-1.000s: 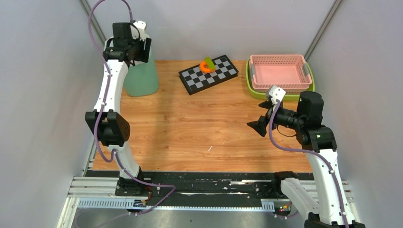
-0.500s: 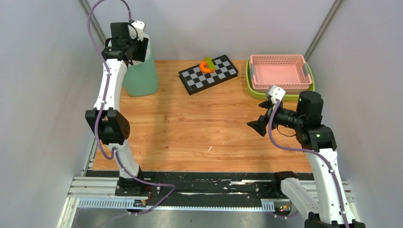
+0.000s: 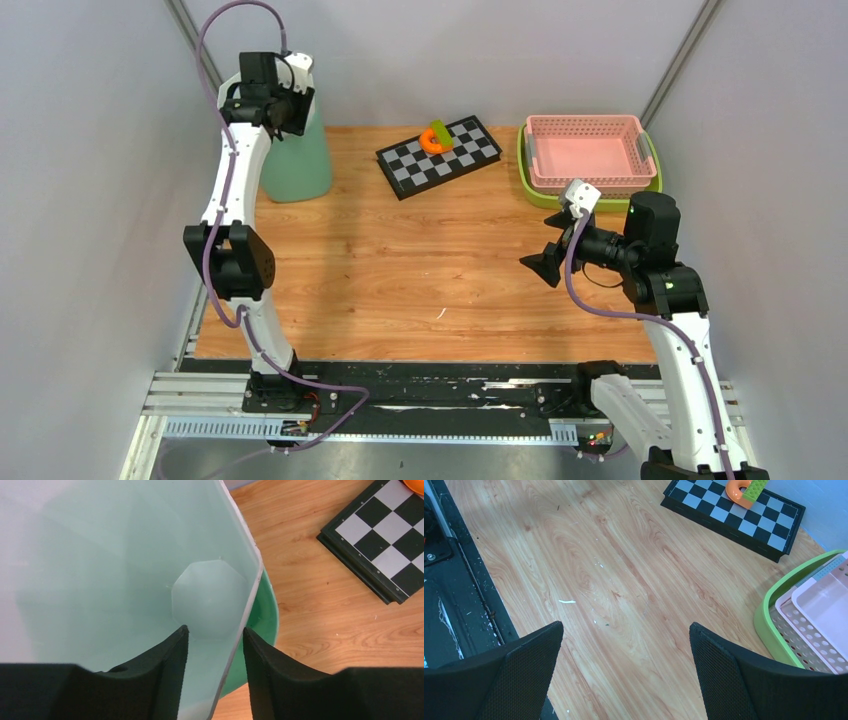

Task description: Turn the large container upside down

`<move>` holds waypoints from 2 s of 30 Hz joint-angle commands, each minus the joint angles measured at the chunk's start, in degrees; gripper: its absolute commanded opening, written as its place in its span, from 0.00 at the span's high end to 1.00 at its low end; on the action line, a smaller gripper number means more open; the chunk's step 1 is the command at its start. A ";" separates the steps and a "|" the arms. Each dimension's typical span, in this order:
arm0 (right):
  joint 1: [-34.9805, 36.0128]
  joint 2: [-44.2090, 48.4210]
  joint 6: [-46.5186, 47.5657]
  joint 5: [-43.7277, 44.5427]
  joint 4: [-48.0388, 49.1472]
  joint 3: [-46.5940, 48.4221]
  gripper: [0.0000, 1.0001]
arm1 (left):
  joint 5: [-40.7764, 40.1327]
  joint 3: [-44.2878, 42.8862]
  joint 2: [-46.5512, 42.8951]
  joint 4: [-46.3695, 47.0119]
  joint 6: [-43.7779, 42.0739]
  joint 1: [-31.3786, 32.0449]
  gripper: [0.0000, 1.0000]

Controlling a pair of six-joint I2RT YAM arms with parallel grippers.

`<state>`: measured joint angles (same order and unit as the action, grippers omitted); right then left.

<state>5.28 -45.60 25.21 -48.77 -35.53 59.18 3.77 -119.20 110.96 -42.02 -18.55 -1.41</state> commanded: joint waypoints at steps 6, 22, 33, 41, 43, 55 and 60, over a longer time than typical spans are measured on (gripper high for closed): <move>0.97 0.50 -0.51 0.35 0.75 -1.08 0.02 | 2.76 -2.93 1.63 -3.36 -2.36 -0.35 0.68; 0.99 0.69 -0.61 0.34 0.72 -1.03 0.02 | 4.57 -7.08 1.78 -5.08 -4.33 -0.39 1.00; 0.96 0.82 -0.69 0.43 0.81 -1.02 0.02 | 8.41 -9.15 -0.35 -6.38 -5.84 -0.33 1.00; 0.97 0.87 -0.78 0.48 0.94 -1.08 0.02 | 11.21 -10.00 -3.49 -5.90 -6.21 -0.26 1.00; 0.96 0.87 -0.90 0.55 0.99 -1.08 0.02 | 11.68 -10.00 -4.42 -5.28 -6.04 -0.26 1.00; 0.96 0.94 -0.93 0.79 1.10 -1.12 0.02 | 13.02 -12.11 -8.56 -2.81 -5.68 -0.26 1.00; 1.09 0.95 -0.89 0.87 1.05 -1.14 0.02 | 13.57 -12.08 -11.24 -0.75 -5.55 -0.26 1.00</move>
<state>5.28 -45.47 25.04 -48.34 -35.42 59.16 15.86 -128.60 104.47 -49.82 -23.38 -1.50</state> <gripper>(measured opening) 0.980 0.008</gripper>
